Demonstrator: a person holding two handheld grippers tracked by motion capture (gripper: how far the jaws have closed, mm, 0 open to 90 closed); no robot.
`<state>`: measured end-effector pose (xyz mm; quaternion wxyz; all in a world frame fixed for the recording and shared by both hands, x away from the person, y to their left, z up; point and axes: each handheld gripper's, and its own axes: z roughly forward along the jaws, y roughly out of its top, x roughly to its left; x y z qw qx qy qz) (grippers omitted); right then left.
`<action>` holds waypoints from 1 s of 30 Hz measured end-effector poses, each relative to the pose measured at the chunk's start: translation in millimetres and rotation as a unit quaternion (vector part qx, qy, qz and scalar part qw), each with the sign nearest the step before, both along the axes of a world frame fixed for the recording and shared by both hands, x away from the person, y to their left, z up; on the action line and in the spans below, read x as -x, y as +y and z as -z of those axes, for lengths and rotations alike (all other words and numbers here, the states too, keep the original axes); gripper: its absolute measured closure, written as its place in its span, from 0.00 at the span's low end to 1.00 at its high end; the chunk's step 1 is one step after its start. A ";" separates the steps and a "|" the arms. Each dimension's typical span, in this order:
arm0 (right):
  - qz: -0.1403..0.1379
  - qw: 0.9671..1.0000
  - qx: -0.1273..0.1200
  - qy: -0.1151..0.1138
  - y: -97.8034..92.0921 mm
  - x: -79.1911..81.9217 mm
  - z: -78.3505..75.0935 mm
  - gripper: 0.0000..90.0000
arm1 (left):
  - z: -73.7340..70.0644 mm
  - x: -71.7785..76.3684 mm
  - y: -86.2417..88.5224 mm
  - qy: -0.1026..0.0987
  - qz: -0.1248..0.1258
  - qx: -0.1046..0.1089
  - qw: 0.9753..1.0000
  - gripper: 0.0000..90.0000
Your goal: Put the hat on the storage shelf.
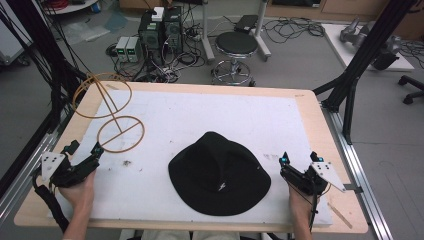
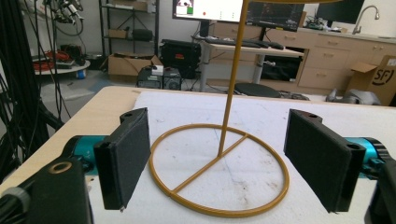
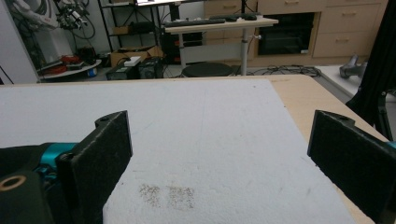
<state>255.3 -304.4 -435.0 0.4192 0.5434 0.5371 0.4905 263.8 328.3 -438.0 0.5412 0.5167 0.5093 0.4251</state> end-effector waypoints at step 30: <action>0.002 1.000 -0.019 0.003 -5.3 2.1 0.0 0.06 | 0.6 -2.3 -1.0 0.002 0.004 0.001 1.000 0.26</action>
